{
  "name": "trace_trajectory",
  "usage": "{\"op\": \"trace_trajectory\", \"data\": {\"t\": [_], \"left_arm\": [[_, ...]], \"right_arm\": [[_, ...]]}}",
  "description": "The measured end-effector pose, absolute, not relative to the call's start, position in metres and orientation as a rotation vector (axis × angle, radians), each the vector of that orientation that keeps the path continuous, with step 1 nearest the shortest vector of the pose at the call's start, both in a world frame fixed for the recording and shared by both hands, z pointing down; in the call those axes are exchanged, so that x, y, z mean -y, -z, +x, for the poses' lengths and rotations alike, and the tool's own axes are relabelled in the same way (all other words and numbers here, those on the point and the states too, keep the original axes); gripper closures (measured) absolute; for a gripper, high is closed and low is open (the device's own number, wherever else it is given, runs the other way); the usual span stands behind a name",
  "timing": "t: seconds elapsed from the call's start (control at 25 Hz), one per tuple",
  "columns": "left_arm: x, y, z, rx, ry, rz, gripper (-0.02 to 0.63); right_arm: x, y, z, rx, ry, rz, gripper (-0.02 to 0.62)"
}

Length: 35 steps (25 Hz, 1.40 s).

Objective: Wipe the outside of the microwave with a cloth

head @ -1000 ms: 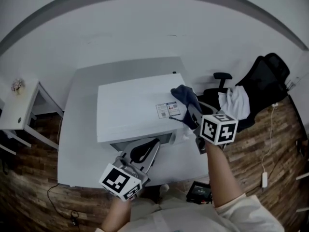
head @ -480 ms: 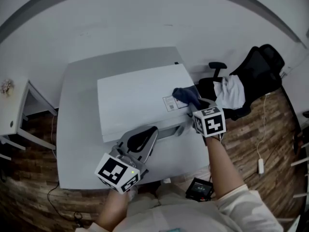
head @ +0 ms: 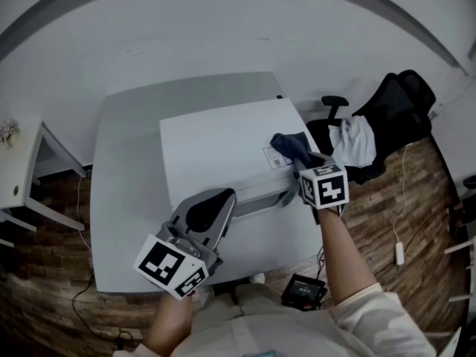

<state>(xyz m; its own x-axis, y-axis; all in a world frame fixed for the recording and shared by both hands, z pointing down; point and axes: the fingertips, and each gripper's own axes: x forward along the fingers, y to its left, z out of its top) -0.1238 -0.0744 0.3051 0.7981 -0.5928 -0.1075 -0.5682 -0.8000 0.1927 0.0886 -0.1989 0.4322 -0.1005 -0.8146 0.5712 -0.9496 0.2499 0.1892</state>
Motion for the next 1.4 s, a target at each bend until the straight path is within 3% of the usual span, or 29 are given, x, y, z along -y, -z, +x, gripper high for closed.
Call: {"op": "trace_trajectory", "data": {"t": [1.4], "left_arm": [[0.076, -0.334, -0.225, 1.141, 0.242, 2.721, 0.603]], "right_arm": [[0.152, -0.44, -0.17, 2.23, -0.192, 1.105, 0.5]]}}
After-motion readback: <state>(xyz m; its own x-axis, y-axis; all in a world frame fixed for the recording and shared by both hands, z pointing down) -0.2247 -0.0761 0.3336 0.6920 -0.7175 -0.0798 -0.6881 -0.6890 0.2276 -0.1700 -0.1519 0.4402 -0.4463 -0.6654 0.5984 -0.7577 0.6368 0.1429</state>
